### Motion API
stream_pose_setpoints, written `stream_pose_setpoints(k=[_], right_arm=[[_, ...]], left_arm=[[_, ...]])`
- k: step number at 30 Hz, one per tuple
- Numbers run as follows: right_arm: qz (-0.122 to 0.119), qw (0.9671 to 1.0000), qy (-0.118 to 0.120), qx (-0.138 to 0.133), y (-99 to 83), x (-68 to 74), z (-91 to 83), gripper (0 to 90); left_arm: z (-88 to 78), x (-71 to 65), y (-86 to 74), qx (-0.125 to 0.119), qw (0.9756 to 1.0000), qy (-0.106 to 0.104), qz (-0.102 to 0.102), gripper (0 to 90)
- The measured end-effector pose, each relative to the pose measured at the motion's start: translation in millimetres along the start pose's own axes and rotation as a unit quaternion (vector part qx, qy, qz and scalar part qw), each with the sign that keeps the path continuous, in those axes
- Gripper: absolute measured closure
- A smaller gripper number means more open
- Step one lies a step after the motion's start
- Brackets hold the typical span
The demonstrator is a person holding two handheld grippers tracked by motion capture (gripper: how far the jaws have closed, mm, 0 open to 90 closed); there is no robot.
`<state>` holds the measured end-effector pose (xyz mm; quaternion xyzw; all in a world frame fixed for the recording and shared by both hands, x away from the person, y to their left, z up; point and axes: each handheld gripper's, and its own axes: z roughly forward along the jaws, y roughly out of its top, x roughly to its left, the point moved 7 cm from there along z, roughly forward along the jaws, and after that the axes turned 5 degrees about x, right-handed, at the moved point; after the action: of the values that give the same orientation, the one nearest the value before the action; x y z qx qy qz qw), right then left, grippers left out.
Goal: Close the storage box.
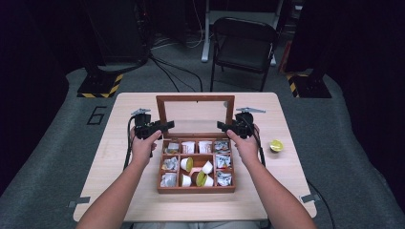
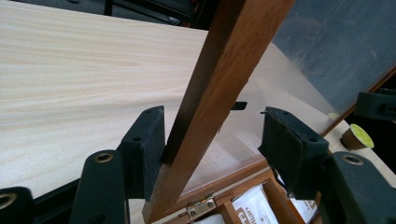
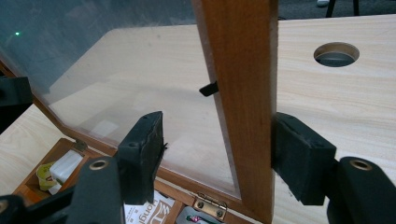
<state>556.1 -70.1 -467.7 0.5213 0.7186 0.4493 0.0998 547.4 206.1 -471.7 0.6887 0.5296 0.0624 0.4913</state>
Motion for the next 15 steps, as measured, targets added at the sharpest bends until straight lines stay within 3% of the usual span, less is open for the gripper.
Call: stream_pose_setpoints(k=[15], right_arm=[[-0.007, 1.0000, 0.005, -0.004, 3.0, 5.2, -7.5, 34.6]], left_arm=[[-10.3, -6.9, 5.2, -0.016, 0.9998, -0.008, 0.006, 37.3]])
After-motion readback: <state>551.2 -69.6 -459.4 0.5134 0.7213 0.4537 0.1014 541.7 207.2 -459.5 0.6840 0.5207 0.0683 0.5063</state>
